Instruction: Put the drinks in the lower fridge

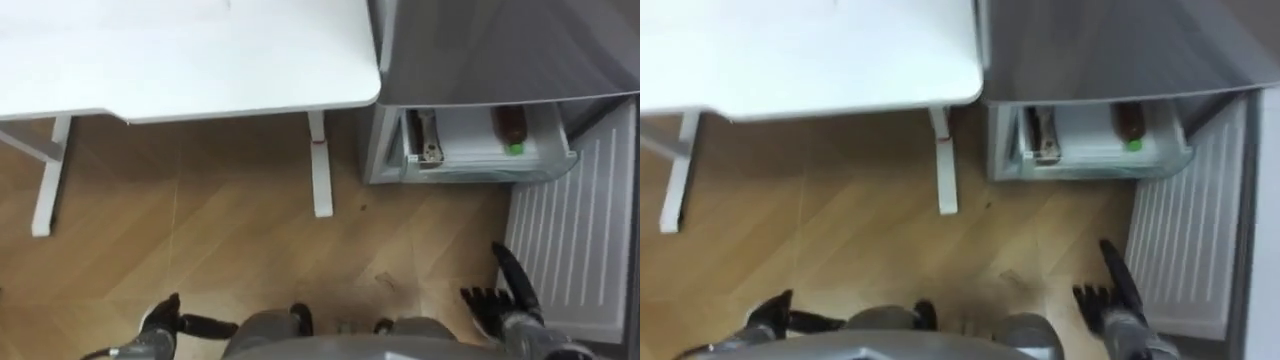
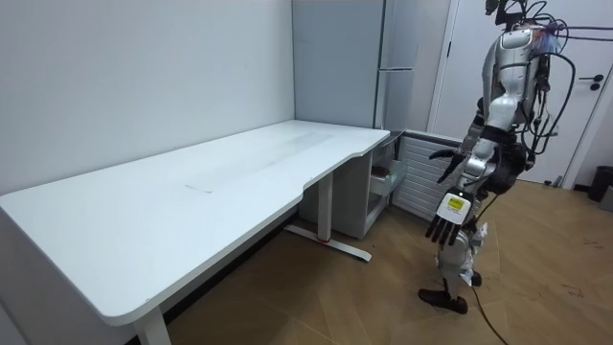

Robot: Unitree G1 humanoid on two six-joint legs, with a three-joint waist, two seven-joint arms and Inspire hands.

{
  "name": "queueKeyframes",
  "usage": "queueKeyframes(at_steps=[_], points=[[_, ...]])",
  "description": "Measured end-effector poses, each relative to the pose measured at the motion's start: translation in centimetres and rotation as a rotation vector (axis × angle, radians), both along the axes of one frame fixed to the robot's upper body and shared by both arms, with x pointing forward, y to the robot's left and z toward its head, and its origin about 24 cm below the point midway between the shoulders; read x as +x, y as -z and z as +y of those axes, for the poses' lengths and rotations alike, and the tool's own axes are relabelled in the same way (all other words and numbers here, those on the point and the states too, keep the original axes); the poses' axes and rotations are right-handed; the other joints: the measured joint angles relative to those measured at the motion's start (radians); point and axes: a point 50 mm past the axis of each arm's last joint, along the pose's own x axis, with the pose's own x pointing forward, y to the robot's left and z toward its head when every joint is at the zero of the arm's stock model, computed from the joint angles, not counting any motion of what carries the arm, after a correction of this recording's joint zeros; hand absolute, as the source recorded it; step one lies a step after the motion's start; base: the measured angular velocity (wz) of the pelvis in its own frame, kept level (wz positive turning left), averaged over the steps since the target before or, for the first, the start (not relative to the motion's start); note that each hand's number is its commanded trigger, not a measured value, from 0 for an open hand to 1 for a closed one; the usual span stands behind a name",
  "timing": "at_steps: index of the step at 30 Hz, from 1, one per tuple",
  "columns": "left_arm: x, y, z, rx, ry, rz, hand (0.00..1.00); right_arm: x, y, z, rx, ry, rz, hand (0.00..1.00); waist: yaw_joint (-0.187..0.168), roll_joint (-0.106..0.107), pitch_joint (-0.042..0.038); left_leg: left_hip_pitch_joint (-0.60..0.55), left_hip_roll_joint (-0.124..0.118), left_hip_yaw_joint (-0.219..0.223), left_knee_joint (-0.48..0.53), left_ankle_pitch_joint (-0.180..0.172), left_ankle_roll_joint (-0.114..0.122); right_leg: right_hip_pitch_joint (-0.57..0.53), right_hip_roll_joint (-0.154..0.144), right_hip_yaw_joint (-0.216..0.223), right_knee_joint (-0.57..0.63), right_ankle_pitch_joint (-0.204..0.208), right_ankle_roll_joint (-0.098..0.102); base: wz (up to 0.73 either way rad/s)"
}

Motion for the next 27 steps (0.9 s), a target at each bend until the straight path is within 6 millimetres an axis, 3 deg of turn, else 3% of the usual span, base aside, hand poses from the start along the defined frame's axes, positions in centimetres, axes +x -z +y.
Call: queueKeyframes(at_steps=[3, 7, 13, 15, 21, 25, 27], points=[[1.2, -0.5, 0.7, 0.028, 0.034, -0.033, 0.0, 2.2, -1.0, -0.5, -0.032, -0.008, -0.05, 0.0, 0.027, -0.004, 0.0017, -0.143, -0.003, -0.003, 0.134, -0.036, 0.002, -0.159, -0.023, 0.005, 0.179, -0.063, -0.007, 0.05], [0.8, -0.7, 1.7, 0.08, 0.006, -0.023, 0.0, 3.3, -1.9, -1.6, -0.069, 0.005, -0.069, 0.0, 0.046, -0.014, 0.0032, -0.294, -0.005, -0.006, 0.274, -0.073, -0.004, -0.319, -0.046, 0.017, 0.356, -0.124, -0.015, 0.04], [0.5, -0.8, 2.6, 0.126, -0.015, 0.0, 0.0, 5.9, -4.9, -5.3, -0.192, 0.057, -0.142, 0.0, 0.079, -0.024, 0.0061, -0.548, -0.003, -0.006, 0.527, -0.136, -0.006, -0.57, -0.078, 0.035, 0.631, -0.206, -0.035, 0.03], [0.7, -0.9, 2.8, 0.121, -0.033, -0.01, 0.0, 7.2, -6.1, -6.0, -0.221, 0.05, -0.175, 0.0, 0.087, -0.038, 0.0056, -0.629, -0.002, -0.009, 0.612, -0.155, -0.007, -0.648, -0.085, 0.045, 0.72, -0.241, -0.04, 0.05], [0.9, -1.0, 2.9, 0.124, -0.026, -0.017, 0.0, 10.2, -9.4, -7.5, -0.291, 0.021, -0.279, 0.0, 0.113, -0.064, 0.0048, -0.786, -0.005, -0.009, 0.761, -0.18, -0.001, -0.801, -0.105, 0.06, 0.882, -0.28, -0.046, 0.02], [0.8, -1.2, 3.4, 0.143, 0.006, -0.009, 0.0, 11.7, -11.1, -8.1, -0.314, 0.019, -0.336, 0.0, 0.122, -0.082, 0.0084, -0.822, -0.022, -0.014, 0.808, -0.184, 0.001, -0.831, -0.128, 0.058, 0.941, -0.304, -0.047, 0.18], [0.5, -1.2, 3.7, 0.147, 0.006, 0.0, 0.0, 12.5, -12.1, -8.2, -0.332, 0.001, -0.364, 0.0, 0.131, -0.094, 0.0063, -0.837, -0.026, -0.015, 0.821, -0.186, 0.0, -0.844, -0.134, 0.058, 0.958, -0.31, -0.048, 0.08]])
